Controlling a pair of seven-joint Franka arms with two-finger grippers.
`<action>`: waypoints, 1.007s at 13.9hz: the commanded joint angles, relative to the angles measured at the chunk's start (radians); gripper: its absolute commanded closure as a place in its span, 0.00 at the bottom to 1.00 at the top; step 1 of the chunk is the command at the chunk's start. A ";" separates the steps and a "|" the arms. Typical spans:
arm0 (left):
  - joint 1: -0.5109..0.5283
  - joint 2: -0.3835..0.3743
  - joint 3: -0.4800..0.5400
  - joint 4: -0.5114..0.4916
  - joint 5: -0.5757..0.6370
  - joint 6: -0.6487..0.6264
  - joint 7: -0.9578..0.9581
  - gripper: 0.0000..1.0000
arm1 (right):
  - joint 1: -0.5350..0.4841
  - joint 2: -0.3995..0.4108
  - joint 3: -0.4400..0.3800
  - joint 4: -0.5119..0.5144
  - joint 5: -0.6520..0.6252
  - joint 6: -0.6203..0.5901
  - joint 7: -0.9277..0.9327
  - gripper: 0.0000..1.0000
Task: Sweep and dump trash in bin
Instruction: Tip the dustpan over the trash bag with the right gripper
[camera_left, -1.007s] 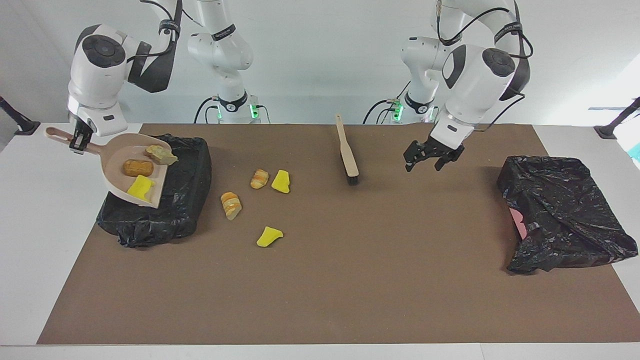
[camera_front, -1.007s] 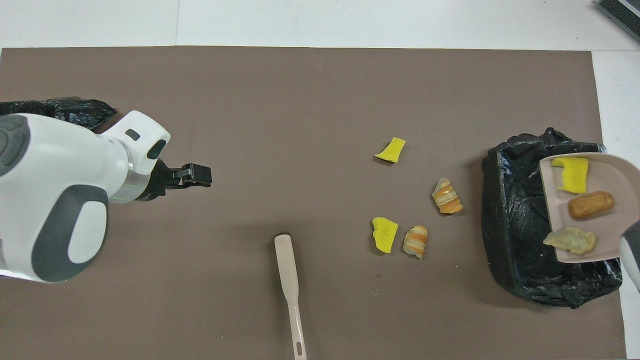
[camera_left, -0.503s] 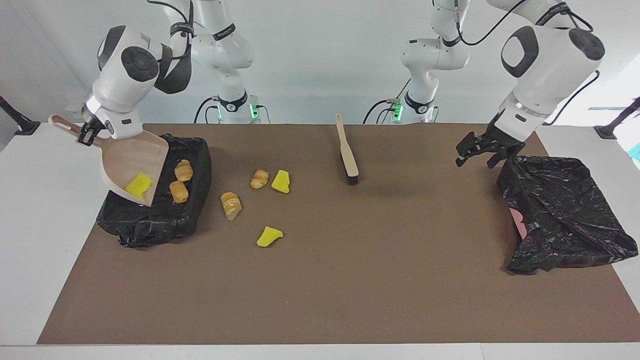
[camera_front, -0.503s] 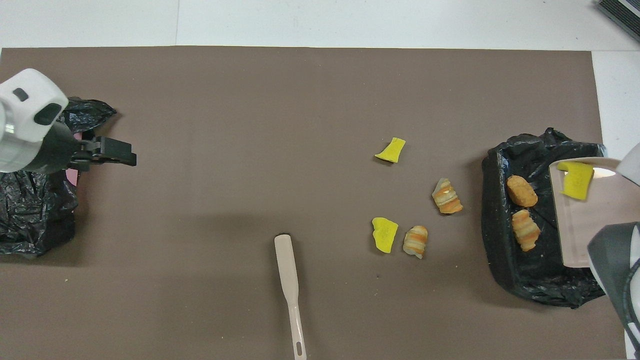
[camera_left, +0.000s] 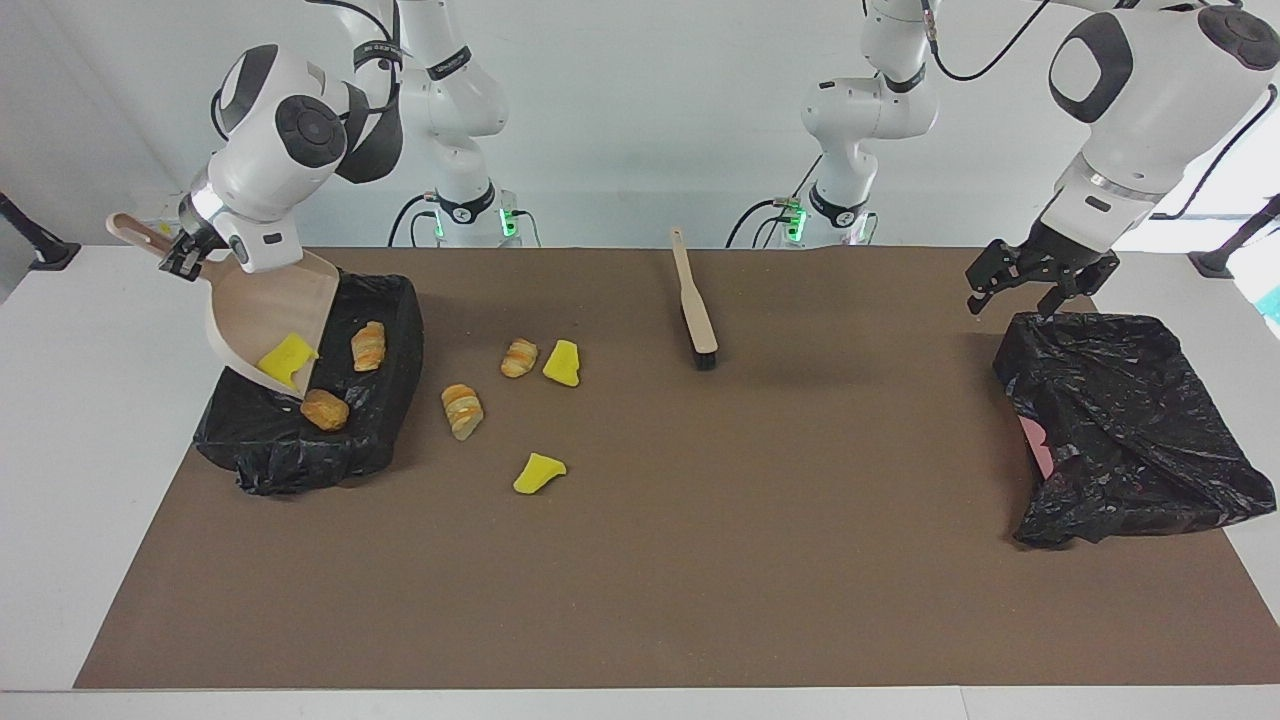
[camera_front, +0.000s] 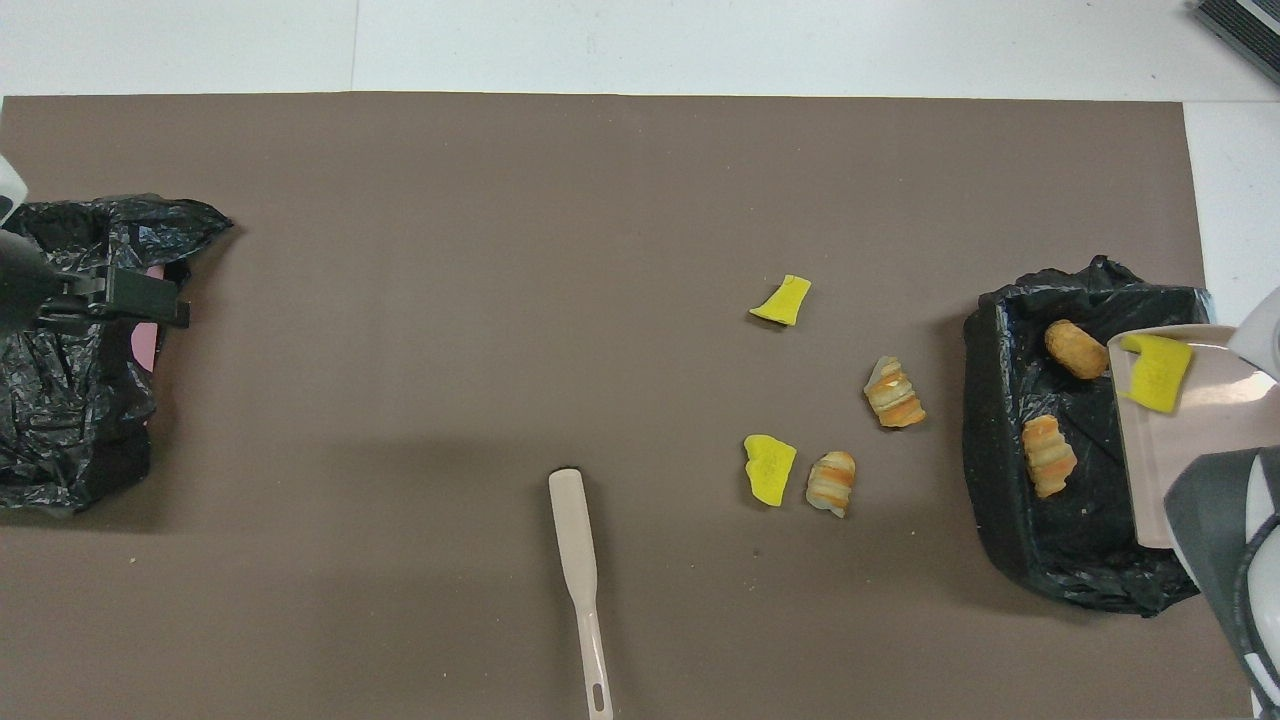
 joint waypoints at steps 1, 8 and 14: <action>0.011 -0.007 -0.004 0.006 0.020 -0.041 0.031 0.00 | 0.034 -0.021 0.003 -0.006 -0.029 -0.039 0.018 1.00; 0.011 -0.009 -0.005 0.049 0.074 -0.138 0.026 0.00 | 0.074 -0.156 0.003 -0.172 -0.147 -0.018 0.084 1.00; 0.002 -0.039 -0.014 0.069 0.067 -0.131 0.031 0.00 | 0.099 -0.219 0.003 -0.241 -0.216 -0.024 0.064 1.00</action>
